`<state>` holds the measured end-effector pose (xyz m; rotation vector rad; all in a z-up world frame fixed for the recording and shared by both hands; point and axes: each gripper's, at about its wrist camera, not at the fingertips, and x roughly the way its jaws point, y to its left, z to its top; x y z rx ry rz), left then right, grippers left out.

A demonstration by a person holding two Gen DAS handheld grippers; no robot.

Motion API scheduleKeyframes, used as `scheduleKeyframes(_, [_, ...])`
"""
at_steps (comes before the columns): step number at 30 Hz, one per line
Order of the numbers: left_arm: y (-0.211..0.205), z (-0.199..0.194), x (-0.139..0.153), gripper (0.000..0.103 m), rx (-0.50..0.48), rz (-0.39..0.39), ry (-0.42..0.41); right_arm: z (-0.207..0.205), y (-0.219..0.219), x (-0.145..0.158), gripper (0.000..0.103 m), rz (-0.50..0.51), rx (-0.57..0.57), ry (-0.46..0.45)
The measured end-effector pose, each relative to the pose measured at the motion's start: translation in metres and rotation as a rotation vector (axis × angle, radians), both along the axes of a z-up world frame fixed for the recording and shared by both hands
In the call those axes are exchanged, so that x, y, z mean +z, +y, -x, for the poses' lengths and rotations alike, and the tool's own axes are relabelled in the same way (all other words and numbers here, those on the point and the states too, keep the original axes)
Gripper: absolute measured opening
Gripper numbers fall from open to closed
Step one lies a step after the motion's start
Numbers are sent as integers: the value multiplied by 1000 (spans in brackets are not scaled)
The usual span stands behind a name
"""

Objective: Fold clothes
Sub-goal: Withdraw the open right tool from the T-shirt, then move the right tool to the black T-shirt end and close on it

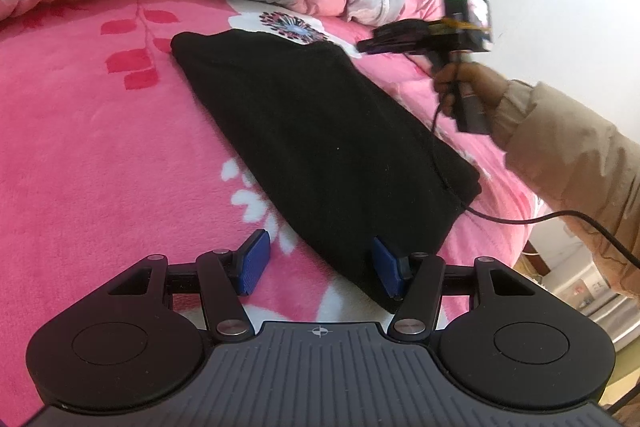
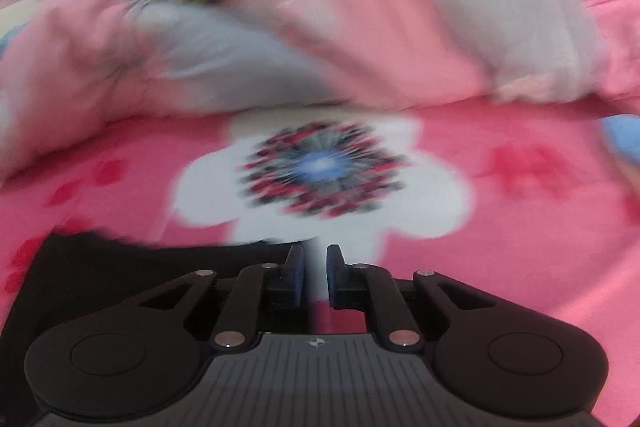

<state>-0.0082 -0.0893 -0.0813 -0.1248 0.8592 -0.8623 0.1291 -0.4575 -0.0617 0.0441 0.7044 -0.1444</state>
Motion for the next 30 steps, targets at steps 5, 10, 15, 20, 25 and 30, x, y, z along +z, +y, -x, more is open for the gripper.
scheduleKeyframes(5, [0, -2, -1, 57, 7, 11, 10, 37, -28, 39, 13, -138, 9, -44])
scheduleKeyframes(10, [1, -4, -1, 57, 14, 25, 19, 85, 19, 39, 14, -190, 307, 33])
scheduleKeyframes(15, [3, -5, -1, 57, 24, 40, 27, 110, 23, -2, 12, -182, 320, 148])
scheduleKeyframes(20, [5, -6, -1, 57, 35, 55, 35, 132, -6, 11, 16, -140, 63, 87])
scheduleKeyframes(25, [8, -6, 1, 57, 50, 65, 35, 149, 7, 21, 16, -270, 160, 17])
scheduleKeyframes(30, [15, -2, 11, 57, 82, 51, -2, 151, 14, -2, 16, -265, 151, 84])
